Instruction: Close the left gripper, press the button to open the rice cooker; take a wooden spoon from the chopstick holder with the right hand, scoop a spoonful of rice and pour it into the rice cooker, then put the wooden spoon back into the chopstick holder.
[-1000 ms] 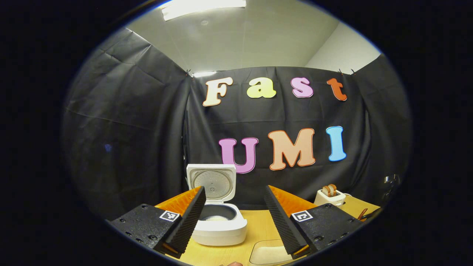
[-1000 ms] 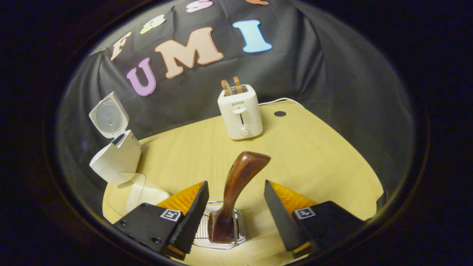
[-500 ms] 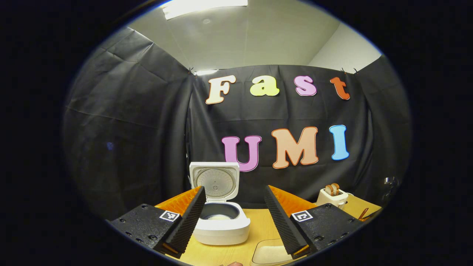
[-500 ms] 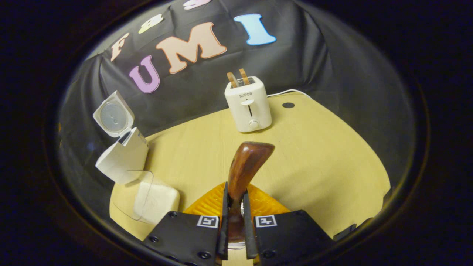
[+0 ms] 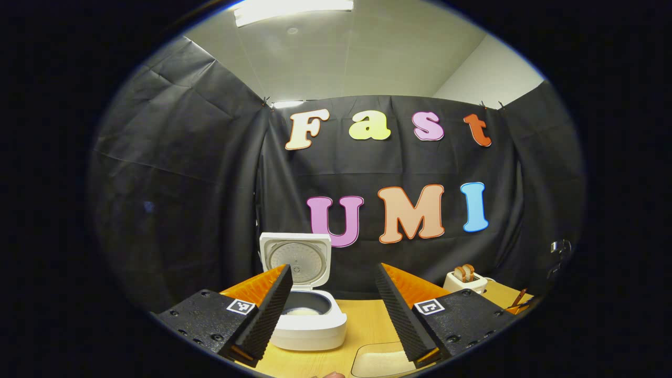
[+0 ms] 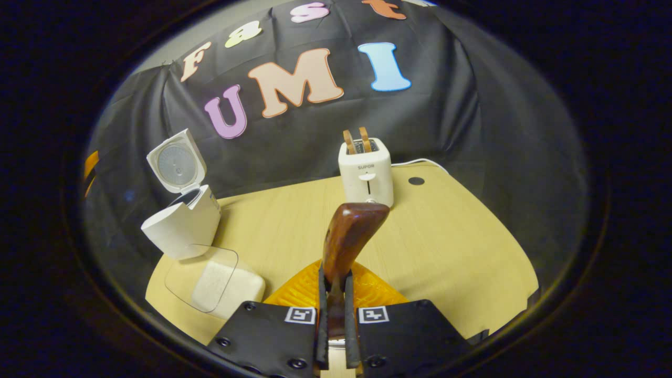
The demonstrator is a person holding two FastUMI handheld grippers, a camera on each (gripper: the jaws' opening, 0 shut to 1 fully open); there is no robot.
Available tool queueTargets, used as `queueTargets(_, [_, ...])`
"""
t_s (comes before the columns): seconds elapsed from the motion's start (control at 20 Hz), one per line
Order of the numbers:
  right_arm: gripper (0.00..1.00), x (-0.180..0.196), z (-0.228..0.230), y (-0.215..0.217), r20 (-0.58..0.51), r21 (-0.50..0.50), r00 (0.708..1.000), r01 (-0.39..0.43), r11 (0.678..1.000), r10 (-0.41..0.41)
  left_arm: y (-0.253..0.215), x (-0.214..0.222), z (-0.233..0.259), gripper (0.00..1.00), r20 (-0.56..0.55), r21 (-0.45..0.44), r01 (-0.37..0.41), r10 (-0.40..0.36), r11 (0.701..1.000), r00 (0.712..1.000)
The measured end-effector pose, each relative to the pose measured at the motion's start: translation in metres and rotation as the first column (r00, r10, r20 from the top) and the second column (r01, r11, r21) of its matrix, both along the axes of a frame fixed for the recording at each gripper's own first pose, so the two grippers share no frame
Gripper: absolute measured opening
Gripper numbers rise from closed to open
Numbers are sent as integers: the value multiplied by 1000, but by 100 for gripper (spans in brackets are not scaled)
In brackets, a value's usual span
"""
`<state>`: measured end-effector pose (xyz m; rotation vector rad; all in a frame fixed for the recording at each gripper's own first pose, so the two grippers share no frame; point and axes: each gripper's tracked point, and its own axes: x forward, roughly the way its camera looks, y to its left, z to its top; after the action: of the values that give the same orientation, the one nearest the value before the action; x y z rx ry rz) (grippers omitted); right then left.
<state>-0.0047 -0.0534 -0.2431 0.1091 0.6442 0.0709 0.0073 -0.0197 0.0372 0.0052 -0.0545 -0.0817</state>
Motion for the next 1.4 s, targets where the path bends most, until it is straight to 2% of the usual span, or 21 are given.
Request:
queueTargets(0.35, [14,5,58,20,109,4,994,-22,1000,22,6,-2,4,94,15,-30,11,-11,999,1000])
queueTargets(0.45, [17,8,76,35,148,8,988,-40,999,39,12,-2,6,94,19,-36,11,-10,999,1000])
queueTargets(0.7, [14,15,108,83,213,33,973,-98,995,89,36,-4,7,94,29,-41,-16,17,999,999])
queueTargets(0.85, [17,18,111,114,228,30,965,-142,989,131,55,-6,6,92,24,-44,-40,41,998,999])
queueTargets(0.9, [17,19,110,125,228,29,963,-156,987,146,62,-7,4,94,22,-44,-48,49,998,999])
queueTargets(1.05, [14,18,101,159,224,35,957,-194,980,182,83,-10,3,92,20,-32,-73,74,997,997])
queueTargets(1.15, [14,19,92,178,219,34,955,-213,976,201,96,-13,3,94,19,-23,-87,87,996,996])
queueTargets(1.4, [14,16,61,216,194,15,952,-243,970,236,122,-19,-3,94,8,-11,-112,112,994,994])
